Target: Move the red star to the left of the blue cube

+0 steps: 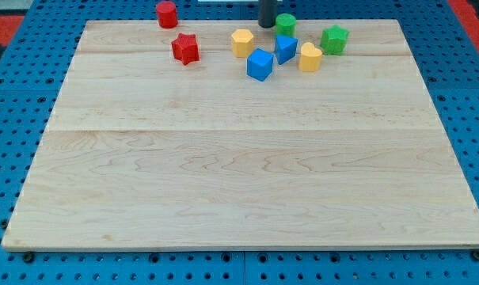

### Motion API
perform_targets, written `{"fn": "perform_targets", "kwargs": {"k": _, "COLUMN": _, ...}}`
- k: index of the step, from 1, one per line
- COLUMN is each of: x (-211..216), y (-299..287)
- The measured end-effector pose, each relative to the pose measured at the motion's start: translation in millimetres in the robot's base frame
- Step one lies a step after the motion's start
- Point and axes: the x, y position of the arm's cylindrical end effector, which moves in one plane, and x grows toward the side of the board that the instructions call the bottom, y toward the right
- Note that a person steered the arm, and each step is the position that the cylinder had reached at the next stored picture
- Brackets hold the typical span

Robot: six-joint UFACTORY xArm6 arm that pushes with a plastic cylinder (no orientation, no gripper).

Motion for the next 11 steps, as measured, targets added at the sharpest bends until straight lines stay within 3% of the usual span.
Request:
{"fn": "perform_targets", "kwargs": {"k": 1, "x": 0, "y": -38}}
{"fn": "perform_targets", "kwargs": {"k": 2, "x": 3, "y": -120}}
{"fn": "perform_targets", "kwargs": {"k": 4, "x": 62, "y": -224}}
{"fn": "perform_targets", "kwargs": {"k": 6, "x": 83, "y": -170}}
{"fn": "perform_targets", "kwargs": {"k": 7, "x": 73, "y": -199}}
{"fn": "perform_targets", "kwargs": {"k": 9, "x": 65, "y": -108}}
{"fn": "perform_targets", "kwargs": {"k": 11, "x": 76, "y": -102}}
